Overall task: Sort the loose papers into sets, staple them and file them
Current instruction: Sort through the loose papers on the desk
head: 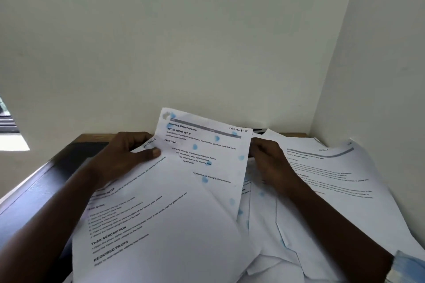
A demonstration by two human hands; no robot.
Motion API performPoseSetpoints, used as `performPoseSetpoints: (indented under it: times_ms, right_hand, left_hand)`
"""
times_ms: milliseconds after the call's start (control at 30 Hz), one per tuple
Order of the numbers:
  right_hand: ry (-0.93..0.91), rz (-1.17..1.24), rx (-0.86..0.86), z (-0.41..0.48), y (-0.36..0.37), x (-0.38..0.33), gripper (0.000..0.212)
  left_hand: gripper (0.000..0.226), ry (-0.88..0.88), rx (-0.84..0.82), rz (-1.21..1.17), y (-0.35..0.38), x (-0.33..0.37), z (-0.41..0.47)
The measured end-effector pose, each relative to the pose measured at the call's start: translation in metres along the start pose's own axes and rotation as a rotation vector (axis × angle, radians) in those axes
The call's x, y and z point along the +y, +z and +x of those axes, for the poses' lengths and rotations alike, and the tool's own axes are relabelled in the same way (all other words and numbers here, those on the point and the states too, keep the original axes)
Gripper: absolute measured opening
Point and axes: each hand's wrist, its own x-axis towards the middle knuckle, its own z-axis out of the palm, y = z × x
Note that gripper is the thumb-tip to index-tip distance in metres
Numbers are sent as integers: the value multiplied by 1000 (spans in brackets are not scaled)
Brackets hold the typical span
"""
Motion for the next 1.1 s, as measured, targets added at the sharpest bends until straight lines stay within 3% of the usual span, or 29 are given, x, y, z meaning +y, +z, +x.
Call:
performPoseSetpoints:
  times_ms: [100, 200, 267, 367, 600, 900, 1000, 1100]
  right_hand:
    - [153, 243, -59, 1, 1, -6, 55]
    - [54, 333, -149, -1, 4, 1, 25]
    - [48, 342, -131, -2, 8, 6, 15]
    - [55, 323, -100, -1, 14, 11, 18]
    - [55, 257, -80, 1, 17, 18, 19]
    - [48, 213, -59, 1, 20, 19, 15]
    - [30, 64, -15, 1, 29, 15, 24]
    - [42, 7, -106, -5, 48, 1, 36]
  left_hand:
    - [16, -5, 35, 16, 2, -2, 1]
    - [19, 10, 65, 39, 3, -2, 0]
    - [32, 5, 78, 42, 0, -3, 1]
    - [49, -22, 67, 46, -6, -5, 2]
    - [66, -57, 53, -18, -7, -4, 1]
    - [54, -1, 7, 108, -5, -4, 1]
    - [47, 69, 4, 169, -5, -3, 1]
    - [44, 161, -22, 223, 3, 3, 0]
